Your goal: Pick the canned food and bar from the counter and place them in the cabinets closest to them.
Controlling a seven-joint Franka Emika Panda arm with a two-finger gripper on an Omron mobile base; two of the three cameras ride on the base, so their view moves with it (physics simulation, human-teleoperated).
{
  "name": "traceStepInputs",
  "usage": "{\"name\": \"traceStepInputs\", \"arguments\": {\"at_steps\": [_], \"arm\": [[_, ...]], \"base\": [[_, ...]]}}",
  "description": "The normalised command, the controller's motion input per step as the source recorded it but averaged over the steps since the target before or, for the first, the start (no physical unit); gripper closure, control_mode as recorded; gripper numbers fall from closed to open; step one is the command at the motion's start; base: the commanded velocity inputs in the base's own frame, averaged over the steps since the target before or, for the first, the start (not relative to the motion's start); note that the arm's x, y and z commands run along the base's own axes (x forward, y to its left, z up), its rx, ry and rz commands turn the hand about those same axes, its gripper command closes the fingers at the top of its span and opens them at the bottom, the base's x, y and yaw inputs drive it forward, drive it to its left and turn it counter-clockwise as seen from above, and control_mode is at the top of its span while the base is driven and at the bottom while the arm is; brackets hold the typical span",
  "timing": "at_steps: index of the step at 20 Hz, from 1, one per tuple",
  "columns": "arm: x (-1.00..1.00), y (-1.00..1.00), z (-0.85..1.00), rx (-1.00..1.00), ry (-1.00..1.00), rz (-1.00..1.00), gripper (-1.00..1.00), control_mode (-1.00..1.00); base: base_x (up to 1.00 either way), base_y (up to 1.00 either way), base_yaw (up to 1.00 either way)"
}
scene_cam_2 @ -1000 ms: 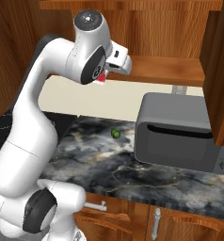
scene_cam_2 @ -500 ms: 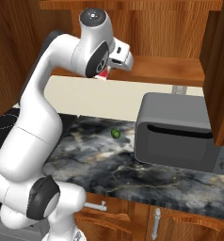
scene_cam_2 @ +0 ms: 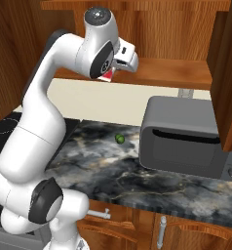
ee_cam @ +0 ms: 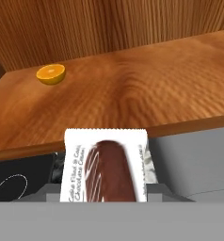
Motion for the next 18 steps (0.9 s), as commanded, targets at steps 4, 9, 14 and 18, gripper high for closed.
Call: {"name": "traceStepInputs", "arguments": {"at_steps": [4,9,14,18], "arm": [[0.01,0.0,-0.04,-0.01,0.0,0.0,1.0,-1.0],[0.06,0.0,-0.07,-0.02,-0.02,0.0,1.0,-1.0],[0.12,0.0,-0.08,-0.03,-0.03,0.0,1.0,-1.0],[0.19,0.0,-0.08,-0.02,-0.02,0.0,1.0,-1.0]], "base": [[0.0,0.0,0.0],[0.0,0.0,0.0],[0.0,0.0,0.0],[0.0,0.0,0.0]]}}
